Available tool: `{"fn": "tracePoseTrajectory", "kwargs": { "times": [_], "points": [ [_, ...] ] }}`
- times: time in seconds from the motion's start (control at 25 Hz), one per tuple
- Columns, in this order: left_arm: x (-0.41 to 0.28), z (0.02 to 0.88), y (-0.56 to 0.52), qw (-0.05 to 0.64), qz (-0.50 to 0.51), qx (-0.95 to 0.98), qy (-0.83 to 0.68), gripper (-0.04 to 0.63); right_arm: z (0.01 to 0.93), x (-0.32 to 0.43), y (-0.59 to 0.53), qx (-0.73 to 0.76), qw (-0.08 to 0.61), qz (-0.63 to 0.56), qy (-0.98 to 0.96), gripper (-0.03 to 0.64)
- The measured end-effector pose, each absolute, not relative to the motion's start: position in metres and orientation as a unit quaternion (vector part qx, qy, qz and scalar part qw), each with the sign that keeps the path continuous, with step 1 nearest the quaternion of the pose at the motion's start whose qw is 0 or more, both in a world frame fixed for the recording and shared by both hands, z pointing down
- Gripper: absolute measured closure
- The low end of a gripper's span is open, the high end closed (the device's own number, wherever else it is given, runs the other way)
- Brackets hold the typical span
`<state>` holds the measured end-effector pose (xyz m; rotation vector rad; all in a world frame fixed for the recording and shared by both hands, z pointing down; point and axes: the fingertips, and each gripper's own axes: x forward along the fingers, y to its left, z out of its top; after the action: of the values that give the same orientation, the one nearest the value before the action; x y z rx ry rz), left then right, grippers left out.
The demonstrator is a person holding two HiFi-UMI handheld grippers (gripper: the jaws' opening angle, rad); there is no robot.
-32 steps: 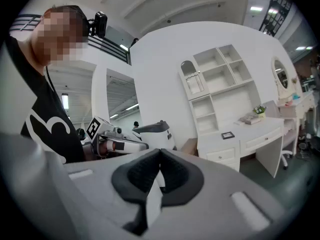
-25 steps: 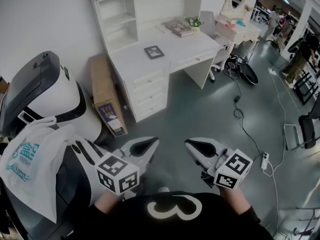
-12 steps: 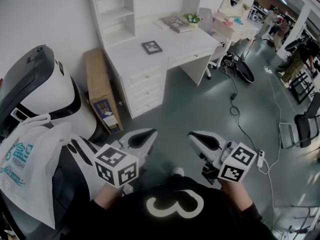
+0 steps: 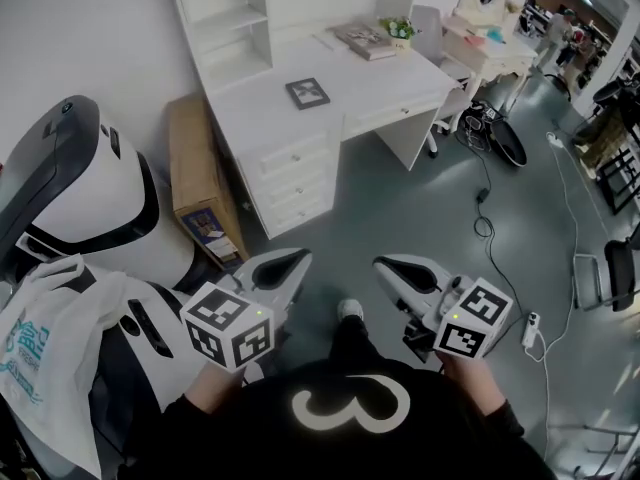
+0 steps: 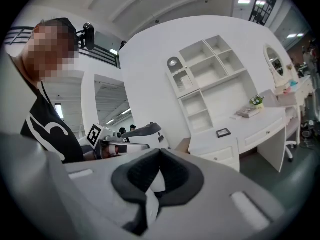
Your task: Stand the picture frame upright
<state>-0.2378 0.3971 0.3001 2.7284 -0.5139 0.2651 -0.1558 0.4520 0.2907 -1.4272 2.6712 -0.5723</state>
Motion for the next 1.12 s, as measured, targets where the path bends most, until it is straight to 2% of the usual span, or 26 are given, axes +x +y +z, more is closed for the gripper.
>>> {"fn": "tracePoseTrajectory", "kwargs": {
  "times": [0.36,0.6,1.12],
  "points": [
    [-0.131,0.323,0.273,0.213,0.099,0.946,-0.222,0.586,0.313,-0.052,0.318,-0.424,0.021,-0.219,0.878,0.615],
    [-0.072,0.315,0.205,0.207,0.106,0.942,-0.243,0.586,0.32,0.012,0.255,-0.403,0.018,-0.235,0.884,0.614],
    [-0.041,0.329,0.109,0.203,0.114,0.933,-0.273,0.586,0.33,0.031,0.143,-0.362,-0.025,-0.216,0.906,0.614]
  ]
}}
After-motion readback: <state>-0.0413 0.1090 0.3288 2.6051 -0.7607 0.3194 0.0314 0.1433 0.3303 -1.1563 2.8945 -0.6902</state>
